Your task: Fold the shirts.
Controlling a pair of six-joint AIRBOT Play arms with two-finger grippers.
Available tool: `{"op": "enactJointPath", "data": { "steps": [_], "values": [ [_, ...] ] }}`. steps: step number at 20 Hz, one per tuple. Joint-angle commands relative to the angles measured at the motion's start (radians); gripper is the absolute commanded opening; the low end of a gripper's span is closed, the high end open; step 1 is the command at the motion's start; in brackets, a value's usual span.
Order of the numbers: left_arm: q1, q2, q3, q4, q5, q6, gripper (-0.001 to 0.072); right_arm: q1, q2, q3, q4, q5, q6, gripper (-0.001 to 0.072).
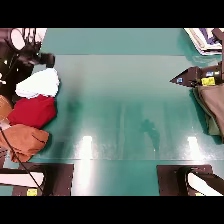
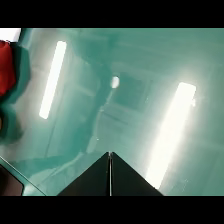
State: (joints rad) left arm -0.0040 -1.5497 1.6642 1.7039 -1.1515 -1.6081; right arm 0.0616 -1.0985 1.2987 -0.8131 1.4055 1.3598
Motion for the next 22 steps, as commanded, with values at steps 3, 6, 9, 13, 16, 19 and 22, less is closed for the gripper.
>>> {"op": "enactJointPath", "data": {
  "steps": [3, 6, 9, 13, 16, 19, 22],
  "values": [
    [0.186, -0.175, -0.041, -0.093, 0.089, -0.018, 0.0623, 0.001, 0.001, 0.0, 0.0, -0.031, 0.0, 0.0017],
    [0.208, -0.222, -0.04, -0.115, 0.105, -0.017, 0.0622, 0.001, 0.001, 0.0, 0.0, -0.048, 0.001, 0.0017],
    [0.208, -0.227, -0.04, -0.146, 0.115, -0.017, 0.0527, 0.001, 0.001, 0.0, 0.001, -0.047, 0.001, 0.0017],
    [0.208, -0.209, -0.031, -0.201, 0.044, -0.015, 0.0028, 0.001, 0.001, 0.0, 0.002, -0.045, 0.002, 0.0017],
    [0.189, -0.086, -0.029, -0.249, 0.063, -0.007, 0.0028, 0.0, 0.001, 0.018, 0.008, -0.05, 0.002, 0.0016],
    [0.128, 0.138, -0.016, -0.249, 0.108, -0.007, 0.0028, -0.005, 0.001, 0.117, 0.008, -0.093, 0.001, 0.0016],
    [0.019, 0.347, 0.043, -0.249, 0.087, -0.008, 0.0028, -0.04, 0.001, 0.244, 0.008, -0.148, 0.001, 0.0017]
  ]
}}
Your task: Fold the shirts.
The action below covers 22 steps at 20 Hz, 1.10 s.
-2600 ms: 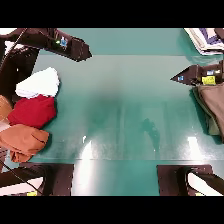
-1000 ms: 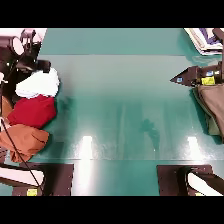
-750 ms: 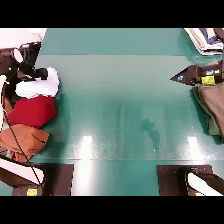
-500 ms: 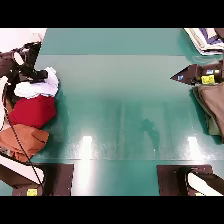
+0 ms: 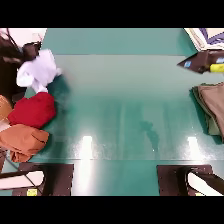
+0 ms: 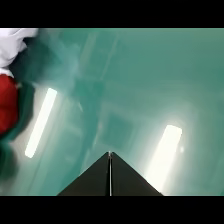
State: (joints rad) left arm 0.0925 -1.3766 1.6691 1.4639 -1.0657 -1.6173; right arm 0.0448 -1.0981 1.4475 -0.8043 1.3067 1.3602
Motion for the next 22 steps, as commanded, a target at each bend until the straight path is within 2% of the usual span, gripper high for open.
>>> {"op": "enactJointPath", "data": {
  "steps": [1, 4, 7, 12, 15, 16, 17, 18, 20, 22],
  "values": [
    [-0.121, 0.226, 0.059, -0.009, -0.002, 0.001, 0.0028, -0.041, 0.0, 0.135, 0.0, -0.053, 0.0, 0.0017],
    [-0.274, 0.335, 0.112, -0.009, -0.019, -0.015, 0.0028, -0.102, 0.0, 0.237, 0.0, -0.043, 0.0, 0.0017],
    [-0.447, 0.352, 0.114, -0.005, -0.08, -0.084, 0.0028, -0.145, 0.0, 0.291, 0.0, -0.029, 0.0, 0.0017],
    [-0.74, 0.294, -0.084, -0.011, -0.085, -0.189, 0.0029, -0.169, 0.0, 0.302, -0.002, 0.057, 0.0, 0.0016],
    [-0.886, 0.229, -0.247, -0.109, -0.039, -0.188, 0.003, -0.169, 0.0, 0.302, -0.003, 0.089, 0.0, 0.0017],
    [-0.926, 0.203, -0.297, -0.155, -0.013, -0.178, 0.0092, -0.169, 0.0, 0.302, -0.003, 0.09, 0.0, 0.0017],
    [-0.961, 0.18, -0.336, -0.186, 0.013, -0.173, 0.0421, -0.169, 0.0, 0.302, -0.003, 0.092, 0.0, 0.0017],
    [-0.987, 0.16, -0.361, -0.191, 0.031, -0.174, 0.0672, -0.169, 0.0, 0.302, -0.003, 0.097, 0.0, 0.0017],
    [-0.998, 0.132, -0.367, -0.175, 0.034, -0.123, 0.0663, -0.169, 0.0, 0.302, -0.003, 0.11, 0.0, 0.0016],
    [-0.943, 0.137, -0.35, -0.093, 0.027, -0.101, 0.0663, -0.169, 0.0, 0.302, -0.003, 0.126, 0.0, 0.0017]
  ]
}}
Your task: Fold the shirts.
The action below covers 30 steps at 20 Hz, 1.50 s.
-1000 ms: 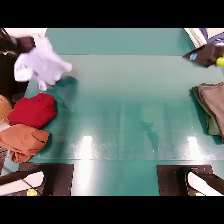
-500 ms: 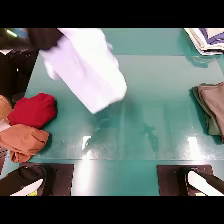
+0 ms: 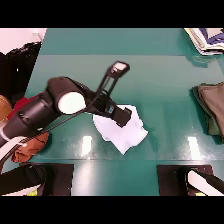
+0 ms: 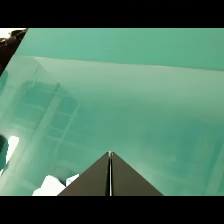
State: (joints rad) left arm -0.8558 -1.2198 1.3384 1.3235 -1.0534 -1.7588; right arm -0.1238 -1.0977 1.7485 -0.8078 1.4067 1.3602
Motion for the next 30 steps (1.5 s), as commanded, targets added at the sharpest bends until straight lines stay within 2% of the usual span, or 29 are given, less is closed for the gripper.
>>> {"op": "enactJointPath", "data": {
  "steps": [1, 4, 9, 13, 17, 19, 20, 21, 22, 26, 27, 30],
  "values": [
    [0.054, -0.02, -0.003, 0.081, 0.005, 0.04, 0.0663, -0.001, 0.0, 0.001, 0.0, 0.029, 0.0, 0.0017],
    [0.251, -0.035, 0.005, 0.073, 0.008, 0.059, 0.0663, 0.0, 0.0, 0.001, 0.001, 0.041, 0.0, 0.0017],
    [0.471, -0.209, 0.005, -0.115, -0.078, 0.25, 0.0663, 0.002, 0.0, 0.001, 0.001, 0.058, 0.0, 0.0016],
    [0.499, -0.368, 0.005, -0.209, -0.087, 0.335, 0.0663, 0.002, 0.0, 0.001, 0.002, 0.072, 0.0, 0.0017],
    [0.499, -0.449, 0.005, -0.369, -0.098, 0.433, 0.0663, 0.002, 0.0, 0.001, 0.002, 0.071, 0.001, 0.0016],
    [0.499, -0.454, 0.005, -0.369, -0.074, 0.432, 0.0661, 0.002, 0.0, 0.001, 0.002, 0.072, 0.001, 0.0017],
    [0.499, -0.454, 0.005, -0.368, -0.071, 0.431, 0.0631, 0.002, 0.0, 0.001, 0.002, 0.072, 0.001, 0.0016],
    [0.499, -0.454, 0.005, -0.362, -0.074, 0.432, 0.0413, 0.002, 0.0, 0.001, 0.002, 0.072, 0.001, 0.0016],
    [0.499, -0.454, 0.005, -0.362, -0.073, 0.433, 0.0258, 0.002, 0.0, 0.001, 0.002, 0.073, 0.001, 0.0017],
    [0.499, -0.454, 0.005, -0.35, -0.08, 0.433, 0.0242, 0.002, 0.0, 0.001, 0.002, 0.114, 0.001, 0.0017],
    [0.499, -0.454, 0.005, -0.34, -0.086, 0.435, 0.0024, 0.002, 0.0, 0.001, 0.002, 0.128, 0.001, 0.0016],
    [0.512, -0.449, 0.026, -0.262, -0.136, 0.421, 0.0029, 0.002, 0.0, 0.001, -0.005, 0.182, 0.001, 0.0017]
  ]
}}
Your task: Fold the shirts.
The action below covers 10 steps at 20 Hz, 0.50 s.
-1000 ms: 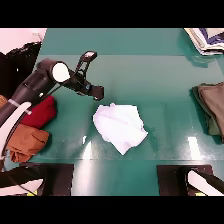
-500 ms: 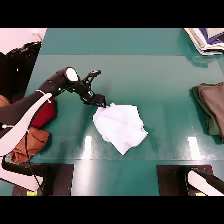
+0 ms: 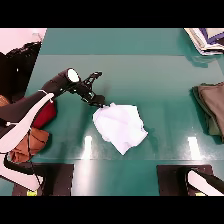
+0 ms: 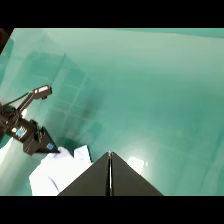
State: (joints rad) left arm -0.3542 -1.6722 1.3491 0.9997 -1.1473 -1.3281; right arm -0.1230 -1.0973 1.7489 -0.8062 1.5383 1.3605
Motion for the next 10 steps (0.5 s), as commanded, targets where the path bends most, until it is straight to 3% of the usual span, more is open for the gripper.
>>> {"op": "enactJointPath", "data": {
  "steps": [1, 5, 8, 9, 10],
  "values": [
    [0.028, 0.023, 0.038, 0.087, -0.063, -0.011, 0.0028, 0.001, 0.0, -0.002, -0.01, 0.074, 0.001, 0.0016],
    [0.136, 0.178, 0.145, 0.123, -0.065, -0.007, 0.0029, 0.002, 0.063, -0.204, -0.009, 0.069, 0.001, 0.0017],
    [0.189, 0.271, 0.205, 0.124, -0.065, -0.007, 0.0029, 0.016, 0.147, -0.524, -0.005, -0.053, 0.0, 0.0029],
    [0.193, 0.294, 0.207, 0.124, -0.064, -0.006, 0.0029, 0.043, 0.172, -0.646, -0.003, -0.113, 0.0, 0.0212],
    [0.193, 0.306, 0.207, 0.124, -0.066, -0.006, 0.0029, 0.081, 0.185, -0.753, 0.009, -0.173, 0.0, 0.048]
  ]
}}
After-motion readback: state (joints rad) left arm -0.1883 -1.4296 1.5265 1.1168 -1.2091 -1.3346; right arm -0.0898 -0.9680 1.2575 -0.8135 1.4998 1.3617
